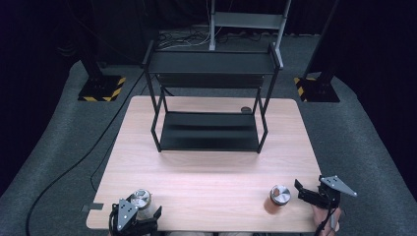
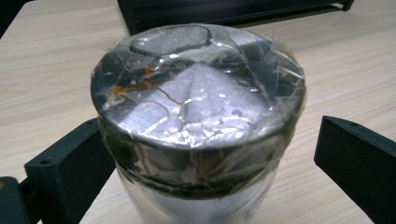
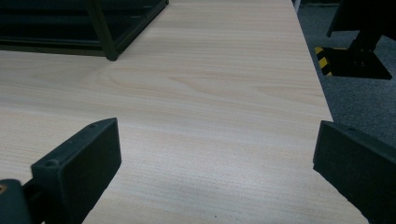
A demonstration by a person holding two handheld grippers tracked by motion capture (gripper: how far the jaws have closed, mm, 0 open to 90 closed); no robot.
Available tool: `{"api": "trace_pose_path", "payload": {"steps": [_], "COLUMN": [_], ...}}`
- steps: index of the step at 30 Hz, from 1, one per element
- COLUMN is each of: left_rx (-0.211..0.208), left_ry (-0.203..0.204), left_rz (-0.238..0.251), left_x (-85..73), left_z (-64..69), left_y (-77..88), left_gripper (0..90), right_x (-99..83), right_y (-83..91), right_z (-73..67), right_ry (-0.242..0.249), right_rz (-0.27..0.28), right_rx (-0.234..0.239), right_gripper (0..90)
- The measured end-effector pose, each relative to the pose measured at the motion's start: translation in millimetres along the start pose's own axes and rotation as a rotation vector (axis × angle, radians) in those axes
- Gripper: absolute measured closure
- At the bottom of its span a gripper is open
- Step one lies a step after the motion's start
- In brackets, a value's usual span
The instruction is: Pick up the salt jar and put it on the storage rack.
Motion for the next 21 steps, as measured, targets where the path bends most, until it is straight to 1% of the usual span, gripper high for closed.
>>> {"api": "trace_pose_path", "payload": {"steps": [1, 4, 10, 13, 17, 18, 21], "left_rx": [0.007, 0.006, 0.004, 0.009, 0.009, 0.016, 0.019], "left_ry": [-0.006, -0.010, -0.012, -0.013, -0.001, 0.002, 0.008], "left_rz": [0.003, 0.005, -0.008, -0.011, -0.024, -0.029, -0.036], "left_x": [0.5, 0.2, 0.6, 0.6, 0.2, -0.1, 0.1], "left_z": [1.2, 2.1, 2.8, 3.1, 2.4, 2.4, 1.2], "left_y": [2.8, 3.3, 0.2, -0.6, -3.9, -5.5, -7.6], "left_gripper": [0.0, 0.0, 0.0, 0.0, 0.0, 0.0, 0.0], "right_x": [0.7, 0.3, 0.5, 0.8, 0.2, 0.3, 0.2], "right_y": [-0.5, -0.3, -0.5, -0.6, -0.2, -0.3, -0.3], "right_z": [0.3, 0.3, -1.2, -0.4, -0.5, -0.7, -0.6], "right_ry": [-0.001, 0.000, 0.004, 0.001, 0.000, 0.001, 0.001], "right_rz": [-0.005, -0.003, -0.005, -0.006, -0.001, -0.002, -0.002], "right_rx": [0.000, 0.002, -0.010, -0.004, -0.006, -0.008, -0.008], "right_gripper": [0.0, 0.0, 0.0, 0.0, 0.0, 0.0, 0.0]}}
Point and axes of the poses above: each handheld gripper's, and its own axes: y roughly backward along the jaws, x roughly out of its top, z roughly to its right, the point moved 9 cm from there along -y, roughly forward along the jaws, and after that the axes turned 13 degrees about -z, right-handed, at the moved point
